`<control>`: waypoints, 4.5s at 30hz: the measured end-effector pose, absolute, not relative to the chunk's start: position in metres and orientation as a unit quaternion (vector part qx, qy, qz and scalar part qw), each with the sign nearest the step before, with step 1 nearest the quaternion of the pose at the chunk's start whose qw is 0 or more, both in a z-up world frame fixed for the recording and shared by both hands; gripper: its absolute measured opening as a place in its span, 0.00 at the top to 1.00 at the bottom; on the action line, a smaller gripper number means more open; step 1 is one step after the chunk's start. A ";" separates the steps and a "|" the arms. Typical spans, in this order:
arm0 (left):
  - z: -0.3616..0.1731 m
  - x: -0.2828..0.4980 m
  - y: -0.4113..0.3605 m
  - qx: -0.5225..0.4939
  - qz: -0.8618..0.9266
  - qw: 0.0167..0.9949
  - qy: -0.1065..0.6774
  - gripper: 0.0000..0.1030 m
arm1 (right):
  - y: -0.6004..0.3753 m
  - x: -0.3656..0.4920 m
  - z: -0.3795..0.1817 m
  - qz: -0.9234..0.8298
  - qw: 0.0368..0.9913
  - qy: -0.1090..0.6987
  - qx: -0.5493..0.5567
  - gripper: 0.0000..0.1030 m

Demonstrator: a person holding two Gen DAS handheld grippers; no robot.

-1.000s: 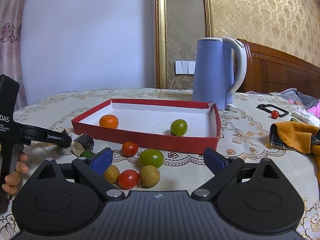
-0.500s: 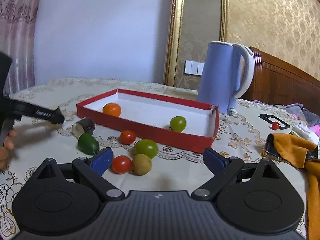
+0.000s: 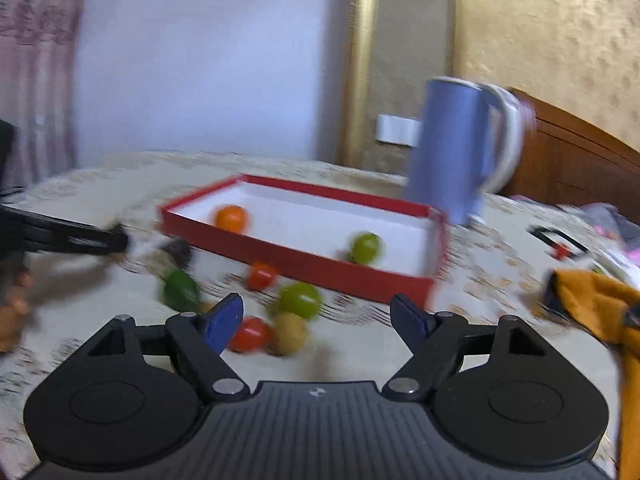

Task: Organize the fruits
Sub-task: 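Grasp the striped green gourd with the right tool while the left tool holds the slice, then lower the slice into the tray and open the left tool while the right tool carries the gourd, then lower the green gourd into the tray and open the right tool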

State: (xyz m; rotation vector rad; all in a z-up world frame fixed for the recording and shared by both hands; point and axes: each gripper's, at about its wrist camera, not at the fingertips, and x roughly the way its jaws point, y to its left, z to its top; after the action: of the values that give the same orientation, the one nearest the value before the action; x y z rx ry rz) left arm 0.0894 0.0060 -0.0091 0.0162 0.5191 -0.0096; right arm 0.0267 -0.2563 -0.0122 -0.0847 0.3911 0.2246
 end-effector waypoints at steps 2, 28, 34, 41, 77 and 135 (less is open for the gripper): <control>-0.008 0.088 0.007 0.006 -0.004 0.967 0.256 0.68 | -0.239 0.028 -0.006 0.151 0.968 0.189 -0.068 0.21; -0.004 0.084 0.014 0.026 -0.003 0.968 0.249 0.68 | -0.177 0.086 -0.012 0.266 0.917 0.263 -0.139 0.68; 0.008 0.079 0.007 0.041 -0.013 0.970 0.240 0.68 | -0.188 0.067 -0.002 0.266 0.927 0.235 -0.116 0.68; 0.026 0.088 -0.016 0.053 -0.020 0.972 0.229 0.68 | -0.229 0.038 0.007 0.241 0.947 0.203 -0.057 0.68; 0.048 0.205 -0.105 0.097 -0.013 0.967 0.234 0.04 | -0.317 0.018 -0.002 0.189 0.963 0.182 0.056 0.68; -0.012 0.112 0.031 -0.037 0.063 0.961 0.265 0.00 | -0.274 0.233 0.007 0.098 0.962 0.251 0.053 0.68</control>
State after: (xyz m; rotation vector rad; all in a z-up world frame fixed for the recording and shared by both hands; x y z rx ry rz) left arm 0.1119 0.0308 -0.0122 -0.0740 0.5371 0.1279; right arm 0.2328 -0.2742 0.0067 0.1070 0.5086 0.1976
